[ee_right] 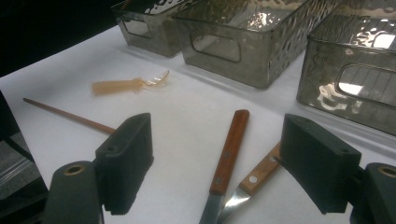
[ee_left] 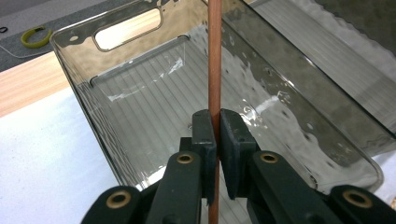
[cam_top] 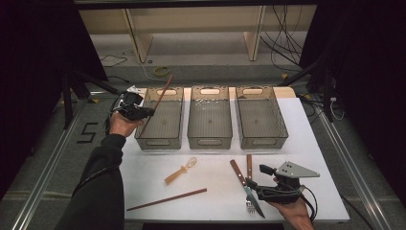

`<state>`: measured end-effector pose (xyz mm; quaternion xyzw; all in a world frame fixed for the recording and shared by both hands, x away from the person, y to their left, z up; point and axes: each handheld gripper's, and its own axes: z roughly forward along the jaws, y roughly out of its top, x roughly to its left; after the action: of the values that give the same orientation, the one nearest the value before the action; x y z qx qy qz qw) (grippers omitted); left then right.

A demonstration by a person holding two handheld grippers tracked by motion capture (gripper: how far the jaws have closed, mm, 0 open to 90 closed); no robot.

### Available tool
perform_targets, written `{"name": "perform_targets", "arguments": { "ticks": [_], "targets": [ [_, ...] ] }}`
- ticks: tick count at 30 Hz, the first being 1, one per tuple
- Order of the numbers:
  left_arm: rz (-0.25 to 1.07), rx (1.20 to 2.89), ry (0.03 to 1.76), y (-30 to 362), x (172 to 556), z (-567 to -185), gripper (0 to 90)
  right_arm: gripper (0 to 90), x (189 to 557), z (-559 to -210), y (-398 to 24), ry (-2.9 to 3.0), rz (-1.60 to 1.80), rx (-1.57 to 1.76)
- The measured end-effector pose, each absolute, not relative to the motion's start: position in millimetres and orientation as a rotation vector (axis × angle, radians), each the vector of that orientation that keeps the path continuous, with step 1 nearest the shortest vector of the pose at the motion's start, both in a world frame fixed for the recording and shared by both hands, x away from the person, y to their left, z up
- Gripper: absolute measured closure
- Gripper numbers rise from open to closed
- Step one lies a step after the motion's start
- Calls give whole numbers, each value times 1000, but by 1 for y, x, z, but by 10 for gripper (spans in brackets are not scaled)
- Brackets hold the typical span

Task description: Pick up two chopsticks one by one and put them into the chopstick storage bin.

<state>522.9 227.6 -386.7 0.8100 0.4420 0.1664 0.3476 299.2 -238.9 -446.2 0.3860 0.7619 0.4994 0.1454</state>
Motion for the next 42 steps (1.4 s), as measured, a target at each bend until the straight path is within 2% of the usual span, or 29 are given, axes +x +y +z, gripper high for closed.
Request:
{"name": "perform_targets", "arguments": {
  "ticks": [29,30,31,34,36,37,42],
  "targets": [
    [367,2117,1244,226,529,-411,831,266,299,-446,-240,2191,1443,1114],
    [363,2114,1254,226,530,-412,793,266,299,-446,-240,2192,1442,1115],
    [350,2115,1257,227,530,-411,793,266,299,-446,-240,2192,1443,1116],
    [337,2089,1255,227,527,-407,691,266,299,-446,-240,2190,1443,1115],
    [330,2079,1242,226,524,-401,586,266,299,-446,-240,2188,1446,1116],
    [324,2074,1233,225,522,-398,586,266,299,-446,-240,2188,1446,1116],
    [303,2034,1168,221,503,-377,424,266,299,-446,-240,2187,1447,1116]
  ]
}}
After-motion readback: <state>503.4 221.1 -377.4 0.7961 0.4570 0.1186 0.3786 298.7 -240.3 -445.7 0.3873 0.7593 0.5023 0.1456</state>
